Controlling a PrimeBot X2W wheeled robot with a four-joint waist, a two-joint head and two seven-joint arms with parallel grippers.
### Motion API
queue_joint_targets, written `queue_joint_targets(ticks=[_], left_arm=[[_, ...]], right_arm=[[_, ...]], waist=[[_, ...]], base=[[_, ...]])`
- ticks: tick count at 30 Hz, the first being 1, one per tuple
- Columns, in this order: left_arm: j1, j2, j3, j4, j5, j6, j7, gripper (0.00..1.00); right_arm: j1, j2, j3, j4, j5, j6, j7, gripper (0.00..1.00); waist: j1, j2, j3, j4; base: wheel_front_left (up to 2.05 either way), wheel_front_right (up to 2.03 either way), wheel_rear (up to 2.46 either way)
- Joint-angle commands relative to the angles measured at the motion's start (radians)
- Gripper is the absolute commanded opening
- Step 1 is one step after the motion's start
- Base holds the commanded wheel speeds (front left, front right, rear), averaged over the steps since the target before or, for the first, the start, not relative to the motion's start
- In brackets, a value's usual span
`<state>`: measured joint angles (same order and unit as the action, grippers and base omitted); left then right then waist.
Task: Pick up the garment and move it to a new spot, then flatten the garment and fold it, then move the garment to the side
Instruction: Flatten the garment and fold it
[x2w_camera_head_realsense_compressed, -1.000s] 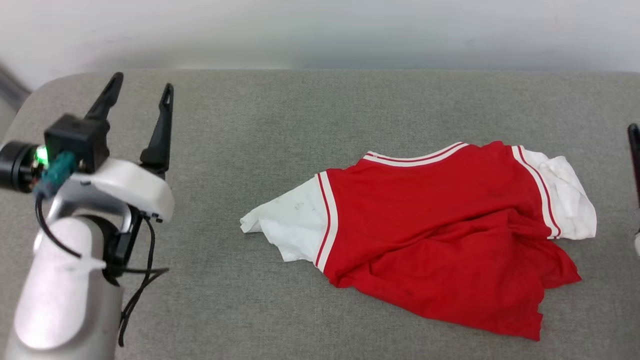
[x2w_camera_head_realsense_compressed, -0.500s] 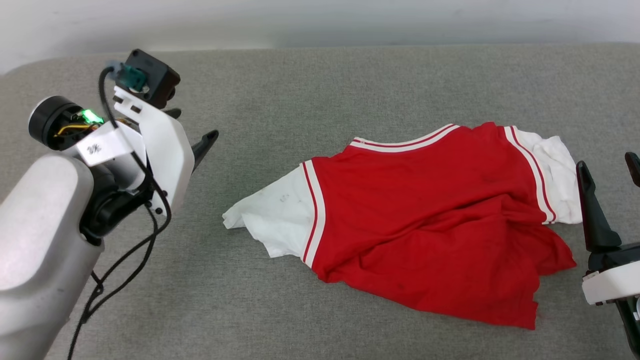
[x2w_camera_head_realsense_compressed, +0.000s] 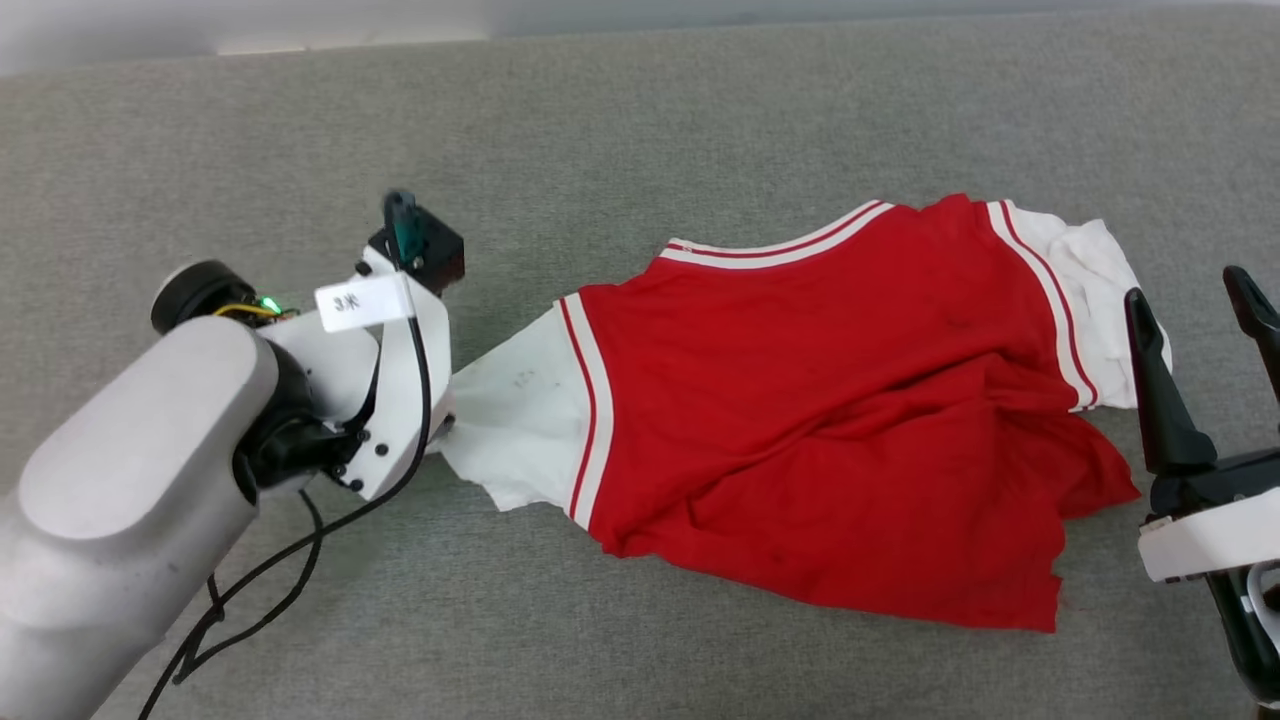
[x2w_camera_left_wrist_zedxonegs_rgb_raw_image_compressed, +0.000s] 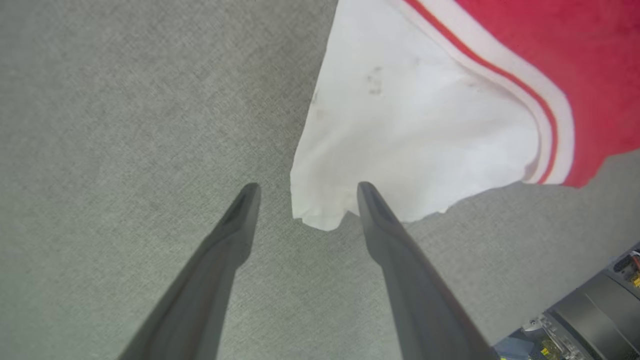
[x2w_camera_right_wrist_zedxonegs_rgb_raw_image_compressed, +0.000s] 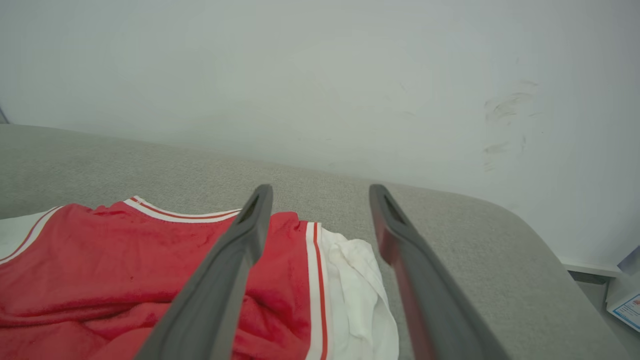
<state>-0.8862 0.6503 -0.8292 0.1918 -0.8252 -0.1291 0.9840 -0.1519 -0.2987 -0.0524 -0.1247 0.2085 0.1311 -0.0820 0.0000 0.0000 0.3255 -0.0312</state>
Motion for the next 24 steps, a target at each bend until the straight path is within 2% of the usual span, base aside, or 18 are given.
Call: queue_joint_targets(ticks=[1,6,11,12,13,19,24], left_arm=[[-0.013,0.011,-0.023,0.014,-0.005,0.000,0.005,1.00],[-0.012,0.038,-0.122,0.071,-0.016,0.000,-0.008,1.00],[0.017,0.038,-0.206,0.125,-0.046,0.000,-0.042,1.00],[0.017,0.035,-0.218,0.130,-0.051,0.000,-0.052,0.87],[0.012,0.032,-0.226,0.133,-0.053,0.001,-0.068,0.00],[-0.033,0.045,-0.248,0.128,-0.072,0.001,-0.162,0.00],[-0.064,0.069,-0.234,0.099,-0.076,0.001,-0.260,0.00]], right_arm=[[-0.018,0.006,0.006,0.004,-0.006,-0.001,-0.006,1.00],[-0.038,0.015,0.023,0.016,-0.009,-0.001,-0.020,1.00],[-0.044,0.018,0.023,0.018,-0.015,-0.001,-0.022,1.00],[-0.045,0.018,0.021,0.017,-0.018,-0.001,-0.019,1.00],[-0.047,0.016,0.018,0.015,-0.020,-0.001,-0.016,1.00],[-0.081,-0.041,0.001,0.004,-0.024,-0.001,0.004,1.00],[-0.157,-0.162,-0.010,-0.015,-0.003,-0.001,0.082,1.00]], waist=[[0.0000,0.0000,0.015,-0.015],[0.0000,0.0000,0.041,-0.039],[0.0000,0.0000,0.055,-0.046],[0.0000,0.0000,0.055,-0.045],[0.0000,0.0000,0.054,-0.043],[0.0000,0.0000,0.025,-0.019],[0.0000,0.0000,-0.003,0.013]], base=[[0.00,0.00,0.00],[0.00,0.00,0.00],[0.00,0.00,0.00],[0.00,0.00,0.00],[0.00,0.00,0.00],[0.00,0.00,0.00],[0.00,0.00,0.00]])
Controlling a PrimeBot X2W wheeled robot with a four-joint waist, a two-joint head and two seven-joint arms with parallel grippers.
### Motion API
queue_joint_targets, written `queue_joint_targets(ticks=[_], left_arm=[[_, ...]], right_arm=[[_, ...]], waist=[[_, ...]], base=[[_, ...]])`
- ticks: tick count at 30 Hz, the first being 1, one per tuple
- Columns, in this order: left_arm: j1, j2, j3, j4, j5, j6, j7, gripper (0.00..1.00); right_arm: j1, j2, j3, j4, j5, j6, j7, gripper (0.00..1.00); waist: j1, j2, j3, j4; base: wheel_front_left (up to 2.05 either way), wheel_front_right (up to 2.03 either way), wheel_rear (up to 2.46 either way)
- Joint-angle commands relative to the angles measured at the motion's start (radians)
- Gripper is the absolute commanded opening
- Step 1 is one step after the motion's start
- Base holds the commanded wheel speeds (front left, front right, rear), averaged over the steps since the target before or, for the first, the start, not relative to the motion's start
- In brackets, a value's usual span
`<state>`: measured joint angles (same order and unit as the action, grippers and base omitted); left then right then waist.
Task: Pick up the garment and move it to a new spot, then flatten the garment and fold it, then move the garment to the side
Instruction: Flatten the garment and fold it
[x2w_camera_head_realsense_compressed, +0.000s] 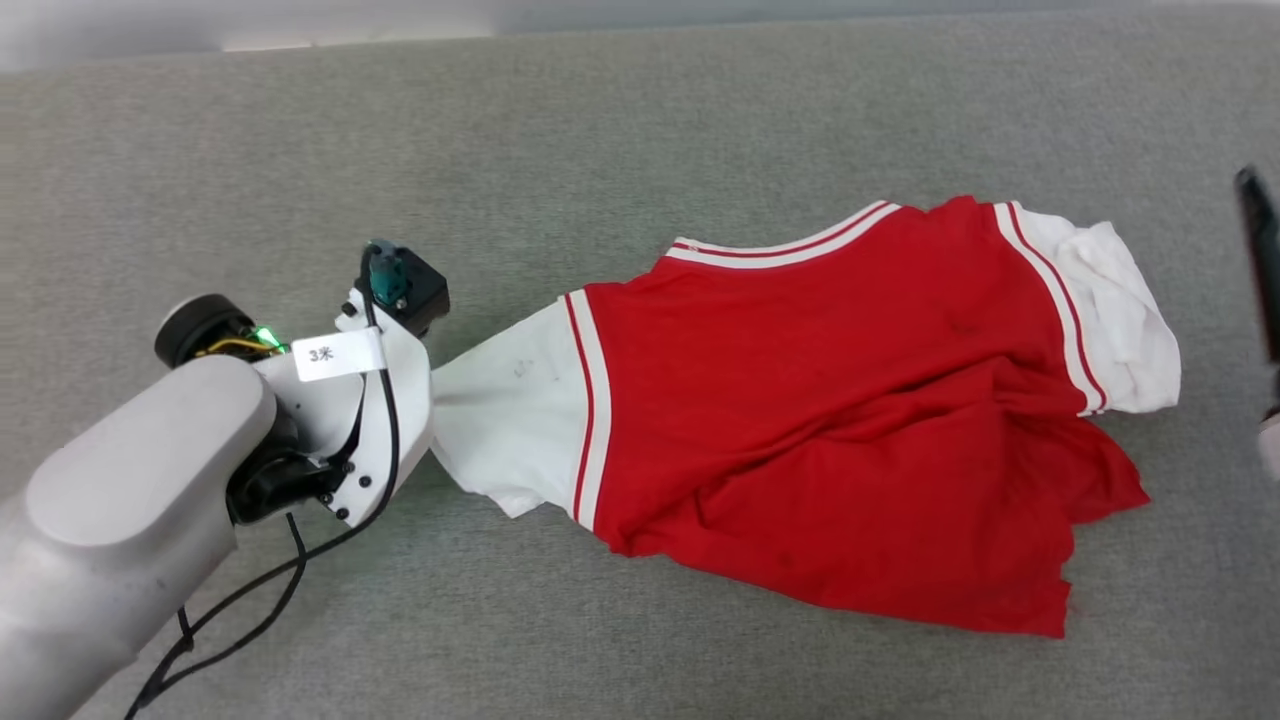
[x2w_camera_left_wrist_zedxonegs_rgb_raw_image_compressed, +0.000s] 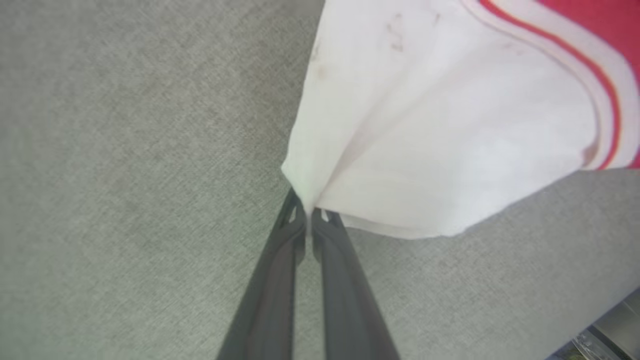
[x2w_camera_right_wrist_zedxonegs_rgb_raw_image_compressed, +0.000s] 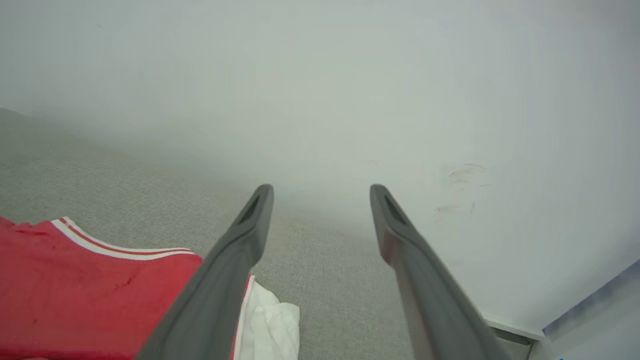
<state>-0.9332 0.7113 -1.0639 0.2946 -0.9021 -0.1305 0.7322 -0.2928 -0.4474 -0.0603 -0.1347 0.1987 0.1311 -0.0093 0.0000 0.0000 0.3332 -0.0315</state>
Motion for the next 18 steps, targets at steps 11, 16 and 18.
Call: queue_joint_targets(ticks=[11,16,18], left_arm=[[-0.052,0.021,0.019,-0.099,0.034,0.003,-0.120,0.00],[-0.082,0.007,0.023,-0.129,0.061,0.006,-0.139,0.00],[-0.099,0.001,0.026,-0.140,0.070,0.006,-0.147,0.00]], right_arm=[[-0.258,-0.389,0.229,0.129,0.327,-0.001,0.589,1.00],[-0.358,-0.476,0.327,0.210,0.487,-0.001,0.857,1.00],[-0.407,-0.485,0.344,0.227,0.512,-0.001,0.920,1.00]], waist=[[0.0000,0.0000,0.020,0.084],[0.0000,0.0000,0.073,0.116],[0.0000,0.0000,0.098,0.128]], base=[[0.00,0.00,0.00],[0.00,0.00,0.00],[0.00,0.00,0.00]])
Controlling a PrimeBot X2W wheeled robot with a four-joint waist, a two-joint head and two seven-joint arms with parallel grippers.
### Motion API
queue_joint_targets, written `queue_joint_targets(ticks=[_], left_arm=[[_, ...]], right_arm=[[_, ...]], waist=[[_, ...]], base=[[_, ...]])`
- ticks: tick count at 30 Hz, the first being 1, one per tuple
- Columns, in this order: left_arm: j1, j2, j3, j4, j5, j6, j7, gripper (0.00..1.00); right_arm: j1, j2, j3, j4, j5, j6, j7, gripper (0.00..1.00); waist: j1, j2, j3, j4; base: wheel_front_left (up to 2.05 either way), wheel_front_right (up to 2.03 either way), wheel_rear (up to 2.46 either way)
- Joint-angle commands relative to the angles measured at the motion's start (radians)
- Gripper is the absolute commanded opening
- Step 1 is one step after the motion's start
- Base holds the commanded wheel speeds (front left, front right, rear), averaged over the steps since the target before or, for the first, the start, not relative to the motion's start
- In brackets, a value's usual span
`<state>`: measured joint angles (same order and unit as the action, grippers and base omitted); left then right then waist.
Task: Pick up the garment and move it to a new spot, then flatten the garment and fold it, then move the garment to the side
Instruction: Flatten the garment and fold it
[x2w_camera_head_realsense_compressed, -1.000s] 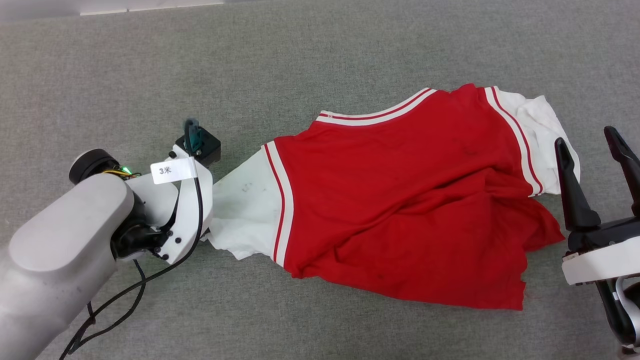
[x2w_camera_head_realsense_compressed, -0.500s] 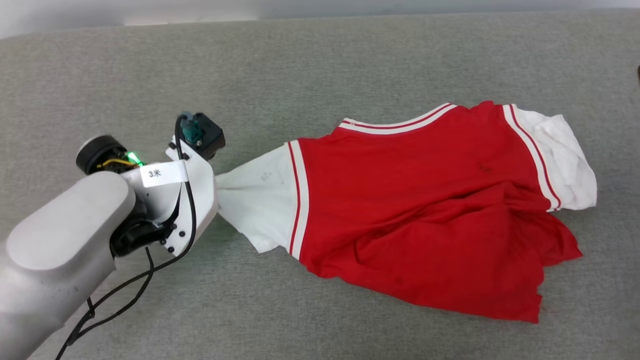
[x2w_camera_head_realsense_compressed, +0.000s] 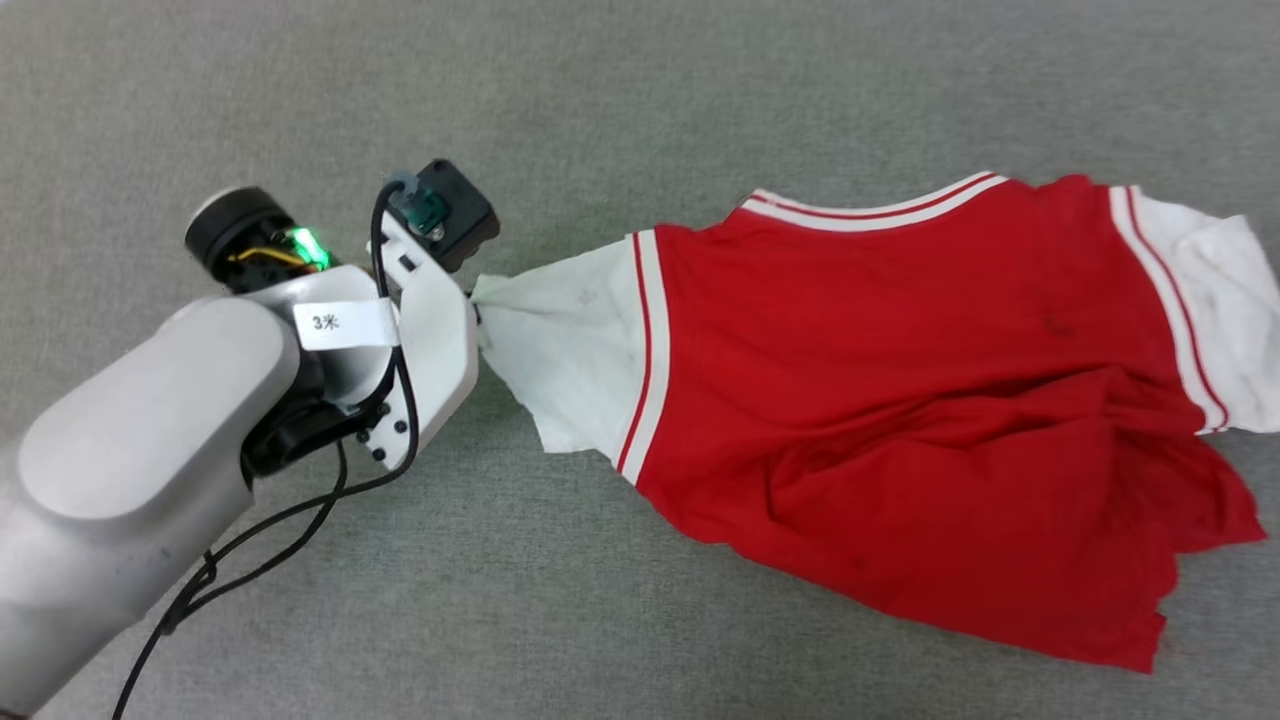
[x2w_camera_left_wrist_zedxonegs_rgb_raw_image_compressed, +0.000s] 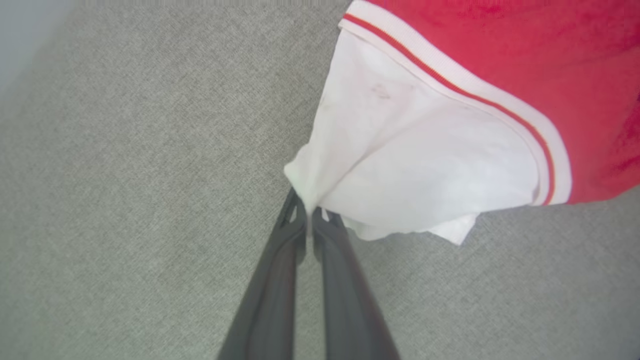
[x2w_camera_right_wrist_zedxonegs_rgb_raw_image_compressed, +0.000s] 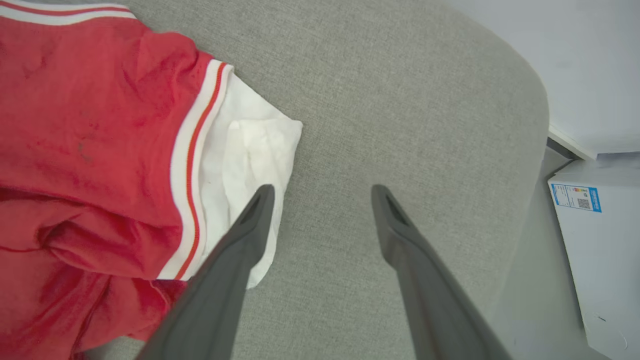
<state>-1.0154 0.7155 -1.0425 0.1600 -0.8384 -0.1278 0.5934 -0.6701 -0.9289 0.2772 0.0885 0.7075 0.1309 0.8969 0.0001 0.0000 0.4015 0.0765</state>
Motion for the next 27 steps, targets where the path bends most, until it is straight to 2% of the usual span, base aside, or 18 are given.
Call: queue_joint_targets(ticks=[1,3,9,15,20,21,22,27], left_arm=[[-0.025,-0.006,0.006,-0.010,0.012,0.004,-0.010,0.00],[-0.039,-0.014,0.007,-0.018,0.022,0.004,-0.018,0.00],[-0.075,-0.022,0.013,-0.040,0.044,0.004,-0.033,0.00],[-0.096,-0.027,0.015,-0.050,0.055,0.004,-0.045,0.00],[-0.096,-0.023,0.018,-0.044,0.054,0.005,-0.056,0.00],[-0.093,-0.024,0.018,-0.040,0.055,0.005,-0.063,0.00],[-0.088,-0.025,0.019,-0.036,0.056,0.006,-0.069,0.00],[-0.067,-0.033,0.016,-0.012,0.053,0.005,-0.106,0.00]], right_arm=[[-0.048,-0.007,0.013,0.015,0.009,0.000,0.041,1.00],[-0.079,-0.004,0.033,0.037,0.008,0.000,0.084,1.00],[-0.156,0.063,0.047,0.125,0.017,0.000,0.157,1.00],[-0.099,0.120,0.122,0.192,0.008,0.000,0.169,1.00],[-0.054,0.156,0.138,0.235,0.025,0.001,0.133,1.00],[-0.057,0.162,0.133,0.241,0.022,0.001,0.112,0.11],[-0.063,0.168,0.128,0.243,0.025,0.001,0.099,0.00],[-0.107,0.152,0.105,0.217,0.014,0.001,-0.015,0.00]], waist=[[-0.0001,0.0000,0.043,0.026],[-0.0001,0.0000,0.069,0.037],[-0.0001,0.0000,0.136,0.060],[-0.0001,0.0000,0.179,0.071],[-0.0001,0.0000,0.182,0.066],[-0.0001,0.0000,0.178,0.063],[-0.0001,0.0000,0.171,0.061],[-0.0001,0.0000,0.103,0.047]], base=[[0.00,0.00,0.00],[0.00,0.00,0.00],[0.00,0.00,0.00],[0.00,0.00,0.00],[0.00,0.00,0.00],[0.00,0.00,0.00],[0.00,0.00,0.00],[0.00,0.00,0.00]])
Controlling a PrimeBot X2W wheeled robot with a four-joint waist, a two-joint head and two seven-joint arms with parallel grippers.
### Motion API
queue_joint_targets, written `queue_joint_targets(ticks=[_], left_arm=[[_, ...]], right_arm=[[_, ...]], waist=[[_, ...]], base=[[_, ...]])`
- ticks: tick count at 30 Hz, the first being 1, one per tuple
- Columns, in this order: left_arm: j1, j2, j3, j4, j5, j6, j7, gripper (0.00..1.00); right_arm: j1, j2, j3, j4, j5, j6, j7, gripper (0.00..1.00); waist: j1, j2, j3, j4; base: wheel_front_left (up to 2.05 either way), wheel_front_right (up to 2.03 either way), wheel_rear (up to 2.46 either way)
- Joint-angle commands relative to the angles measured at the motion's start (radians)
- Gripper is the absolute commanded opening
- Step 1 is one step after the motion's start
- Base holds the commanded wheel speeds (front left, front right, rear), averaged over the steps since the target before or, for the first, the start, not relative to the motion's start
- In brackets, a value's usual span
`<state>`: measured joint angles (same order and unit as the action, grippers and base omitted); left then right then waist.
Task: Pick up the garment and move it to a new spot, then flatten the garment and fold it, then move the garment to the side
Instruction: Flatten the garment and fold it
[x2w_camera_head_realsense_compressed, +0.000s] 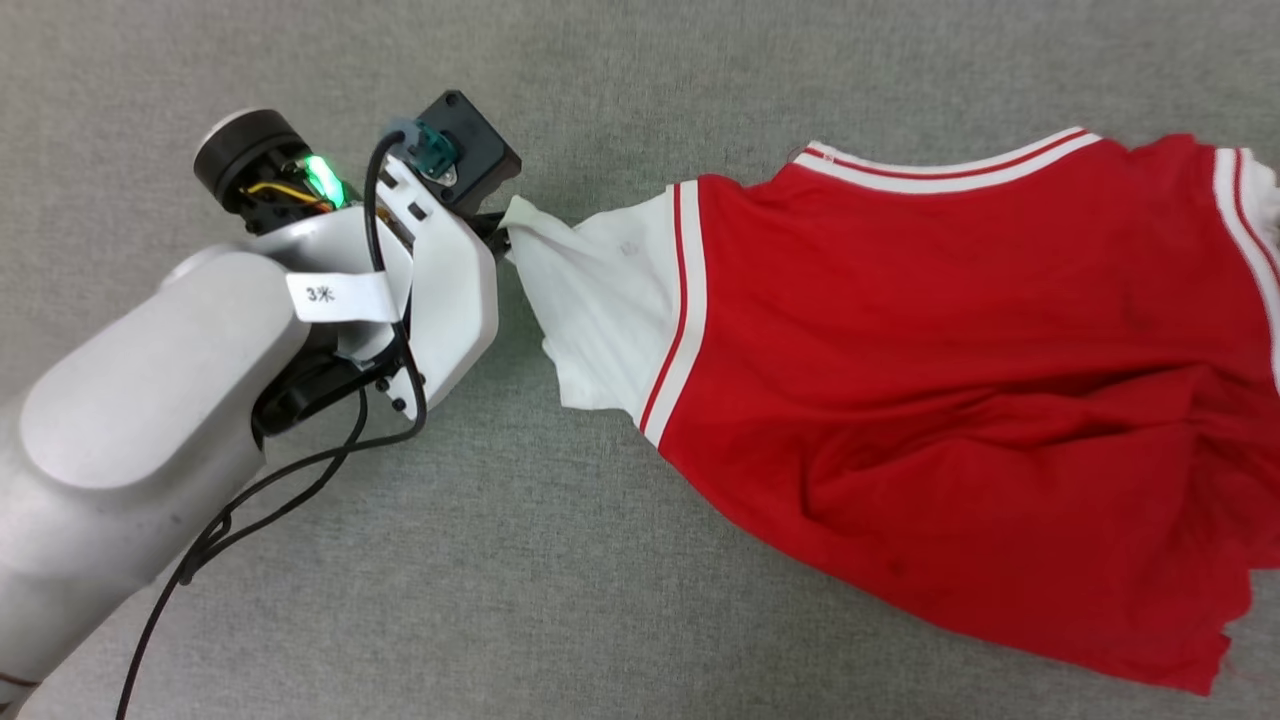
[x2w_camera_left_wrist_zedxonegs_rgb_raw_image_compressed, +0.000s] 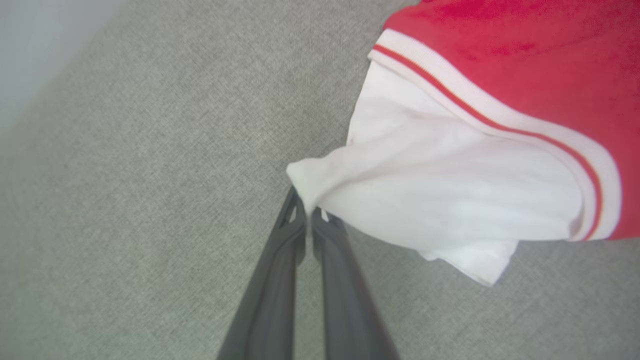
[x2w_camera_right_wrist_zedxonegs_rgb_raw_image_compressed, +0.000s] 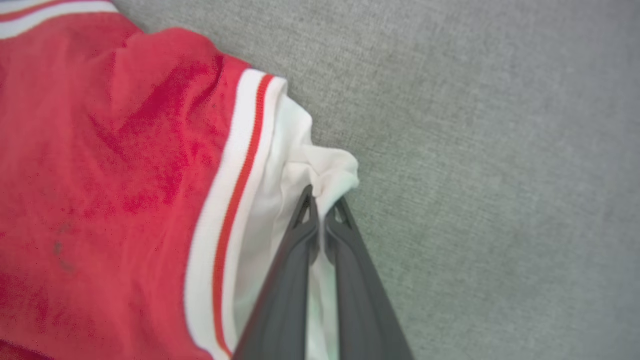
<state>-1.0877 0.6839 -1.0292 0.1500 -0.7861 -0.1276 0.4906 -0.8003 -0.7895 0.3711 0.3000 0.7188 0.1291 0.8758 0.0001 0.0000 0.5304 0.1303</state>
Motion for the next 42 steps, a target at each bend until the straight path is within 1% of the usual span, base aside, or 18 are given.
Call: queue_joint_targets(ticks=[1,6,13,17,18,21,25,28,31,37,42], left_arm=[[0.006,0.000,0.006,0.002,0.003,0.005,-0.015,0.00],[0.019,0.004,0.027,0.012,0.007,0.014,-0.084,0.00],[0.014,0.043,0.096,-0.038,-0.004,0.061,-0.169,0.00],[-0.005,0.069,0.128,-0.070,-0.007,0.081,-0.186,0.00],[-0.012,0.073,0.137,-0.075,-0.007,0.086,-0.191,0.00],[-0.041,0.066,0.164,-0.076,-0.016,0.097,-0.206,0.00],[-0.106,0.046,0.194,-0.044,-0.006,0.099,-0.227,0.00],[-0.172,0.020,0.211,-0.003,0.015,0.095,-0.246,0.00],[-0.254,-0.008,0.229,0.049,0.036,0.089,-0.263,0.00],[-0.447,-0.071,0.268,0.189,0.083,0.071,-0.327,0.00],[-0.602,-0.118,0.294,0.310,0.116,0.057,-0.386,0.00]], right_arm=[[0.018,0.009,0.009,-0.003,0.005,0.003,-0.015,0.00],[0.014,-0.033,0.000,-0.054,0.012,0.001,-0.133,0.00],[0.035,-0.093,-0.015,-0.138,0.020,0.001,-0.264,0.00],[0.013,-0.099,-0.037,-0.175,0.011,0.001,-0.344,0.00],[0.007,-0.099,-0.031,-0.183,0.011,0.001,-0.349,0.00],[-0.035,-0.101,-0.034,-0.212,-0.009,0.001,-0.388,0.00],[-0.124,-0.079,-0.047,-0.215,-0.071,0.001,-0.443,0.00],[-0.219,-0.047,-0.052,-0.186,-0.123,0.001,-0.465,0.00],[-0.334,-0.012,-0.034,-0.147,-0.181,0.001,-0.472,0.00],[-0.591,0.071,0.008,-0.025,-0.281,0.001,-0.495,0.00],[-0.799,0.127,0.048,0.092,-0.366,0.001,-0.538,0.00]], waist=[[-0.0001,0.0000,-0.044,-0.010],[-0.0001,0.0000,-0.145,-0.020],[-0.0001,0.0000,-0.249,-0.032],[-0.0001,0.0000,-0.286,-0.040],[-0.0001,0.0000,-0.292,-0.042],[-0.0001,0.0000,-0.299,-0.046],[-0.0001,0.0000,-0.289,-0.051],[-0.0001,0.0000,-0.267,-0.052],[-0.0001,0.0000,-0.233,-0.052],[-0.0001,0.0000,-0.148,-0.048],[-0.0001,0.0000,-0.081,-0.038]], base=[[0.00,0.00,0.00],[0.00,0.00,0.00],[0.00,0.00,0.00],[0.00,0.00,0.00],[0.00,0.00,0.00],[0.00,0.00,0.00],[0.00,0.00,0.00],[0.00,0.00,0.00],[0.00,0.00,0.00],[0.00,0.00,0.00],[0.00,0.00,0.00]])
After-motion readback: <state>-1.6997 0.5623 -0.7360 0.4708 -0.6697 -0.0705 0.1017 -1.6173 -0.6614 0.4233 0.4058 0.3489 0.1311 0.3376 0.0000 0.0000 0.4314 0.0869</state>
